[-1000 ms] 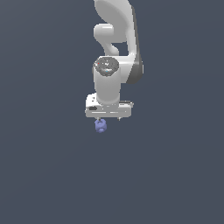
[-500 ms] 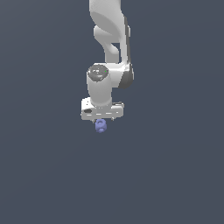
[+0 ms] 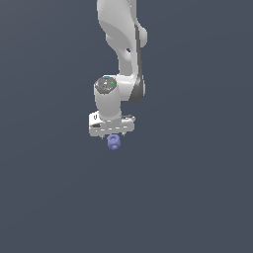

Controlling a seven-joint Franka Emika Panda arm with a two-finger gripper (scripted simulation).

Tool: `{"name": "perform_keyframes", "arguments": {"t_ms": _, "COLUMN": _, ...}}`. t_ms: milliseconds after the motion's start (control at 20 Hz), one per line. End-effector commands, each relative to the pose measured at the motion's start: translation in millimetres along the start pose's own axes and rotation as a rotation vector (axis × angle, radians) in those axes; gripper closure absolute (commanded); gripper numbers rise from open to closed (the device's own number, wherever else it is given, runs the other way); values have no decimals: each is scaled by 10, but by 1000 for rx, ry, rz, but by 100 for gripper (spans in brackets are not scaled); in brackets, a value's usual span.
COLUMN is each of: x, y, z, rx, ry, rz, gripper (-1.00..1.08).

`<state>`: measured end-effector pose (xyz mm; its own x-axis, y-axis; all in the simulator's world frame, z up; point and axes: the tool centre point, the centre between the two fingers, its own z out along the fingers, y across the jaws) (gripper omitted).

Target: Pick up the object and move it to a goal position.

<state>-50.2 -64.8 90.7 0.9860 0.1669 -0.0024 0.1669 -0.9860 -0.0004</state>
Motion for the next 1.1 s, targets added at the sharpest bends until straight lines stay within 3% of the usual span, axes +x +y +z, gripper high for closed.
{"name": "perform_keyframes", "arguments": {"t_ms": 0, "x": -10, "y": 7, "z": 12, "rx": 0, "ry": 2, "rz": -5, "gripper": -92}}
{"name": "perform_keyframes", "arguments": {"t_ms": 950, "x": -12, "y": 7, "z": 513, "rx": 0, "ry": 2, "rz": -5, "gripper": -92}}
{"name": "perform_keyframes", "arguments": {"t_ms": 1000, "x": -12, "y": 7, "z": 513, "rx": 0, "ry": 2, "rz": -5, "gripper": 108}}
{"name": "perform_keyframes", "arguments": {"t_ms": 1050, "x": -12, "y": 7, "z": 513, "rx": 0, "ry": 2, "rz": -5, "gripper": 108}}
